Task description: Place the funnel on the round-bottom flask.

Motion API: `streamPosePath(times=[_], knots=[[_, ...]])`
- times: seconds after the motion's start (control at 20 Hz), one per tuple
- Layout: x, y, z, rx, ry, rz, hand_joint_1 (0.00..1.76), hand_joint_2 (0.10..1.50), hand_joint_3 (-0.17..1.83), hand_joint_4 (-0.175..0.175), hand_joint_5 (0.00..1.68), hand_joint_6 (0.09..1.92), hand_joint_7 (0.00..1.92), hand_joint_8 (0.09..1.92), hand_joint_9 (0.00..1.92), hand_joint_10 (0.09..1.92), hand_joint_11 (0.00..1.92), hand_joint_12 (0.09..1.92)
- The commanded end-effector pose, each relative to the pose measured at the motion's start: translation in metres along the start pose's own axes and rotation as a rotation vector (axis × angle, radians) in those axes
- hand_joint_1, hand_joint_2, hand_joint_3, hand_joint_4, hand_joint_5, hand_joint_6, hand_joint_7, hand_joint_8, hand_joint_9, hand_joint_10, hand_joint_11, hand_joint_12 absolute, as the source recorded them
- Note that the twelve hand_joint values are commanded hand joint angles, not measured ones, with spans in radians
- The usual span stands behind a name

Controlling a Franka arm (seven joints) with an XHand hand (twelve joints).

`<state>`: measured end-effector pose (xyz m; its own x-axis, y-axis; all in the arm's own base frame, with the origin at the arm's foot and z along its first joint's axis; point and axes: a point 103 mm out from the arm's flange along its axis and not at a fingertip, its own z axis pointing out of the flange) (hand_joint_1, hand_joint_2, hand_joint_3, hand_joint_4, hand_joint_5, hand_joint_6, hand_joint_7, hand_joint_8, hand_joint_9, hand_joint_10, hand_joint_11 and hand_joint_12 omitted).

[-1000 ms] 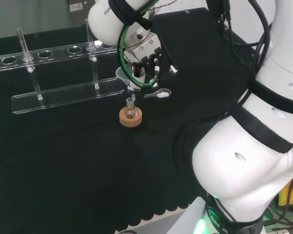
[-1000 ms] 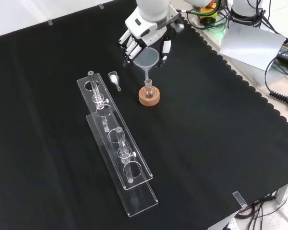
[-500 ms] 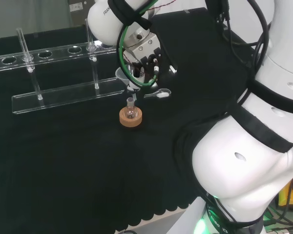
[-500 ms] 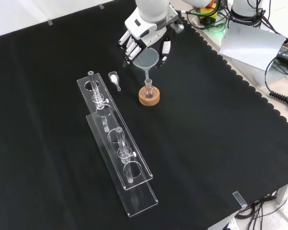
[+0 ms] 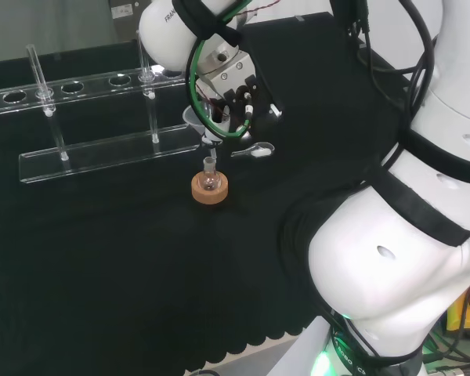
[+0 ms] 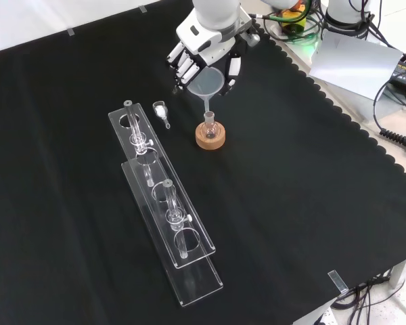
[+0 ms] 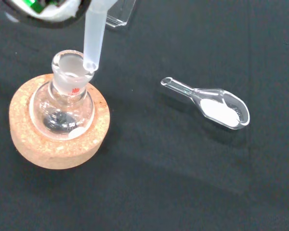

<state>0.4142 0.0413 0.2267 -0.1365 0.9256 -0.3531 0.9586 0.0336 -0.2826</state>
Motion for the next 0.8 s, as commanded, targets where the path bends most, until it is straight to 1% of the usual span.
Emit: streamPosePath(times=[0.05, 0.65, 0.8], knots=[[0.008, -0.003, -0.004, -0.002, 0.007, -0.013, 0.76, 0.67, 0.56, -0.071, 0.51, 0.22, 0.54, 0.8, 0.86, 0.68, 0.42, 1.33], [0.012, 0.001, 0.002, 0.007, 0.0, -0.027, 0.76, 0.67, 0.57, -0.071, 0.51, 0.24, 0.54, 0.81, 0.86, 0.68, 0.42, 1.33], [0.01, 0.004, 0.006, 0.004, 0.011, -0.028, 0.76, 0.67, 0.57, -0.072, 0.51, 0.24, 0.54, 0.81, 0.86, 0.68, 0.42, 1.33]])
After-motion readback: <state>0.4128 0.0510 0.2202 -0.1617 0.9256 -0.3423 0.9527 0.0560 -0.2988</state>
